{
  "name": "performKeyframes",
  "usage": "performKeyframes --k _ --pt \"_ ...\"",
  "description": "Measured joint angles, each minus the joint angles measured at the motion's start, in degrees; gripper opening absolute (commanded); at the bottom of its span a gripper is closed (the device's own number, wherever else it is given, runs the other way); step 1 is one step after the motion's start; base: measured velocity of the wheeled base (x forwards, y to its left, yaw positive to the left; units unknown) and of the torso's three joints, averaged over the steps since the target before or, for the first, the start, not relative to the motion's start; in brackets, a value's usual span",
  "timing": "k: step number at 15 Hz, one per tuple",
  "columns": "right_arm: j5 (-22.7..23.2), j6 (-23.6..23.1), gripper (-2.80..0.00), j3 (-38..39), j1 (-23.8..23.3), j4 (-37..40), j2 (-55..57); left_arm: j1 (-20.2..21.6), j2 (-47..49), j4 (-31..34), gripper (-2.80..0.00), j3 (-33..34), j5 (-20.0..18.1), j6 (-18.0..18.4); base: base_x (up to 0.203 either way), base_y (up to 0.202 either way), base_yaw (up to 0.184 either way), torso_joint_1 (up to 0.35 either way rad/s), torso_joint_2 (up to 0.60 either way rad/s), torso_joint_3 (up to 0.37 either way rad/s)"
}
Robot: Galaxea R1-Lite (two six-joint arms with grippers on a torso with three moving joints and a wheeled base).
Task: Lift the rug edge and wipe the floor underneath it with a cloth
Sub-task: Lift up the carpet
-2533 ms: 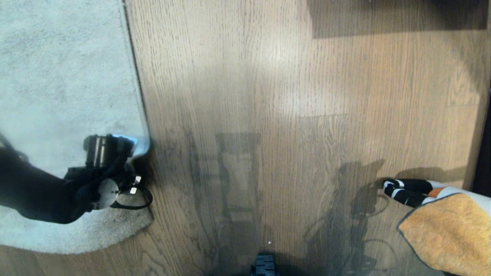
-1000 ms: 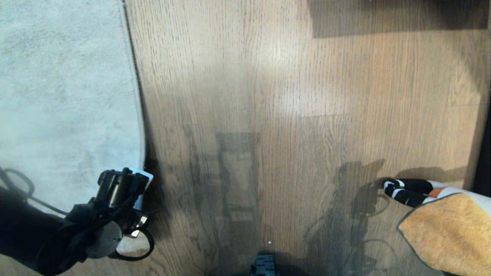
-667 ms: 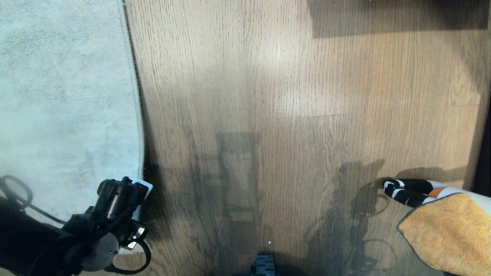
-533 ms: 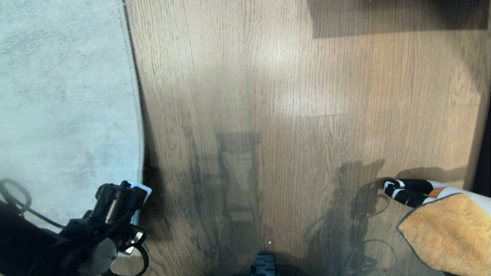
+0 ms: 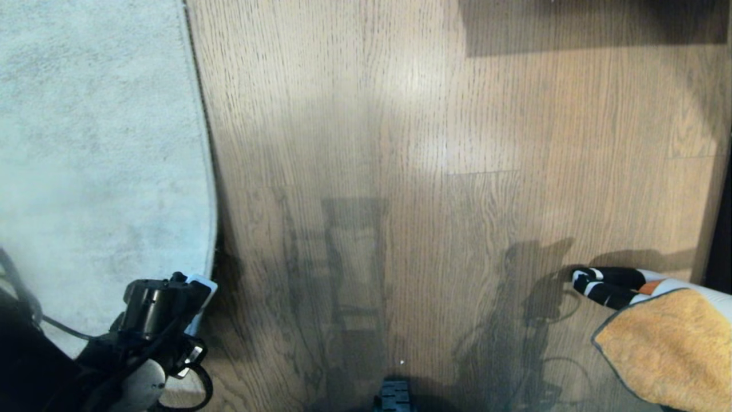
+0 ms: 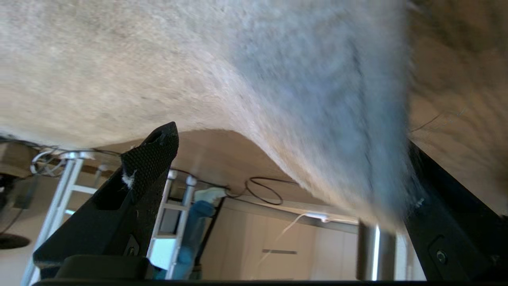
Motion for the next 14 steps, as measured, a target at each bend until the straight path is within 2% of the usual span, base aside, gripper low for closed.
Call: performKeyframes --k 4,7,14 --pt "0.00 0.01 -2.80 0.00 0.00 0.00 0.00 2.19 3.46 -8.87 0.00 2.03 -0.04 2.76 0.000 0.000 0.000 0.000 0.00 0.000" --pt "0.00 0.02 -2.80 0.00 0.00 0.00 0.00 2.72 5.94 -16.46 0.00 3.66 0.02 3.18 0.000 0.000 0.000 0.000 0.00 0.000" --pt "0.00 -0.01 -2.80 0.00 0.00 0.00 0.00 1.50 6.65 -17.90 0.00 6.08 0.16 2.99 0.000 0.000 0.000 0.000 0.00 0.000"
